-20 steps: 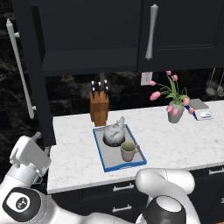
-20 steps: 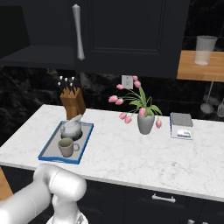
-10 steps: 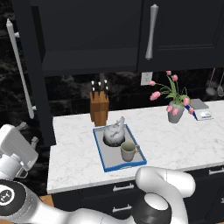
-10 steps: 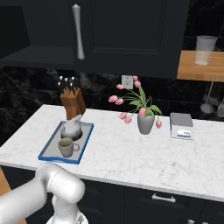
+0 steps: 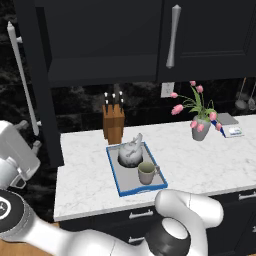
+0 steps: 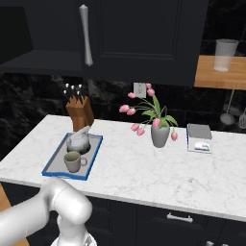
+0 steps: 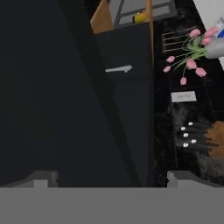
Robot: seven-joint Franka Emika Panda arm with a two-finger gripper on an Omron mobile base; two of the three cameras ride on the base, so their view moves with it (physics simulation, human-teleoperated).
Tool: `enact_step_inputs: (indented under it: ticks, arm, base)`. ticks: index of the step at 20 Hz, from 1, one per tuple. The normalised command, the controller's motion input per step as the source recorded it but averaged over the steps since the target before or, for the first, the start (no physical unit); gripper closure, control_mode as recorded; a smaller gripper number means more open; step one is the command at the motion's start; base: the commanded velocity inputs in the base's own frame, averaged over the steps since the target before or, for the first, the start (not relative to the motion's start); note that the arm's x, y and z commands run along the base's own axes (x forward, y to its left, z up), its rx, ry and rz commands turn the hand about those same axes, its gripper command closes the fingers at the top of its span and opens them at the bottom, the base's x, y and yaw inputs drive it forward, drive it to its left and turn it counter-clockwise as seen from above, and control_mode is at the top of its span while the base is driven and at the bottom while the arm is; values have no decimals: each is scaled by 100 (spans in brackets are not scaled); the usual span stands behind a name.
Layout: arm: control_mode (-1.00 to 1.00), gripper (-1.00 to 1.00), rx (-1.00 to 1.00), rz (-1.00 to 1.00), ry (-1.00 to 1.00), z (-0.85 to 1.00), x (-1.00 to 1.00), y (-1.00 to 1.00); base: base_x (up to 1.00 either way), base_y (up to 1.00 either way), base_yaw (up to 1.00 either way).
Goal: Pick the kettle from the counter and place it on the tray. Then pick the mug from the cabinet and place it on the tray. Then close the cabinet doors.
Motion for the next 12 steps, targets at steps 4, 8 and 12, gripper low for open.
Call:
enact_step_inputs:
  ticks: [4, 8, 12]
  arm:
    - [-100, -100, 4, -3, 0, 47, 0, -47]
    - [-100, -100, 6, -3, 2, 46, 7, -63]
    - [-100, -100, 6, -2, 6, 45, 14, -70]
  base:
    - [0, 0, 0]
    - [0, 0, 0]
    - [0, 0, 0]
